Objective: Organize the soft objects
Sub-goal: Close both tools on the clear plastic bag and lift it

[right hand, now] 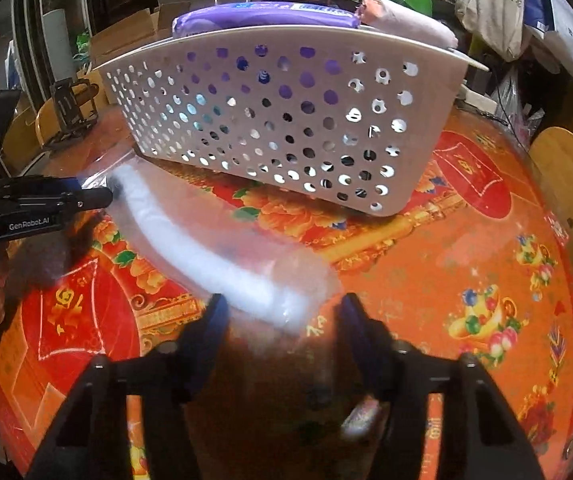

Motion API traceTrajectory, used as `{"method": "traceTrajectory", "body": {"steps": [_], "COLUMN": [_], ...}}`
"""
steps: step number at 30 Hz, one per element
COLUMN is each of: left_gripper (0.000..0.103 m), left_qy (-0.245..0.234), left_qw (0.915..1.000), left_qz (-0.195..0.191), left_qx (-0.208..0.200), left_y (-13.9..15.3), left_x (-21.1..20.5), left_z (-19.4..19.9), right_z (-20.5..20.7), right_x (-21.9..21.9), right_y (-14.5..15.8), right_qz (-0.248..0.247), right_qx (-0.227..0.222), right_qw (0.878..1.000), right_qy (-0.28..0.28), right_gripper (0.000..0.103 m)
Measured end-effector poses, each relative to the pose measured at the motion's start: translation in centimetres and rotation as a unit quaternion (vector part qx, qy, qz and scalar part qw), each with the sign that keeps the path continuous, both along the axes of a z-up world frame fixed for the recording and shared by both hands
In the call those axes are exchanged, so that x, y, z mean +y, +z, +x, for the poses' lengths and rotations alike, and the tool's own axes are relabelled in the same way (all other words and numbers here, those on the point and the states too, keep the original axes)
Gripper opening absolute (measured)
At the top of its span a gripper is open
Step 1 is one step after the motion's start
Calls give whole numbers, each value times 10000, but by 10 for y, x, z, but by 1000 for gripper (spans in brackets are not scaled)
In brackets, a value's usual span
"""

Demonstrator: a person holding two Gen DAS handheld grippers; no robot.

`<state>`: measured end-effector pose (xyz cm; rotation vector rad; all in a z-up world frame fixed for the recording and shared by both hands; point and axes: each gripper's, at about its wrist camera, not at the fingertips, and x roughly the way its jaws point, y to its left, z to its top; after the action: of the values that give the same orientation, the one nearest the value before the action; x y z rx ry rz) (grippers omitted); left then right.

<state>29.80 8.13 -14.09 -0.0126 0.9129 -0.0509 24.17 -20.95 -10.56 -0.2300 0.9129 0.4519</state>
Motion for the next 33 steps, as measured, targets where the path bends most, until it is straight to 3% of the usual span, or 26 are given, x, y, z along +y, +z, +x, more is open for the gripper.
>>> {"method": "traceTrajectory", "body": {"steps": [3, 9, 22, 33], "left_gripper": [17, 8, 4, 4], "left_qy": [-95, -102, -159, -191], "left_qw": [9999, 9999, 9991, 9977], "left_qz": [4, 30, 21, -117], "left_qx": [-49, -114, -402, -642], "left_y": [1, 3, 17, 34], "left_x": [-5, -9, -12, -14], "left_z": [-4, -9, -34, -58], "right_z": [0, 2, -7, -20], "right_x": [1, -1, -4, -7], "right_y": [1, 2, 8, 18], "right_qz": [0, 75, 139, 195], "right_qx": [-6, -13, -215, -378], "right_qw": [10000, 9999, 9996, 9990], "right_qy": [58, 91, 124, 168], "right_gripper": [37, 24, 14, 12]}}
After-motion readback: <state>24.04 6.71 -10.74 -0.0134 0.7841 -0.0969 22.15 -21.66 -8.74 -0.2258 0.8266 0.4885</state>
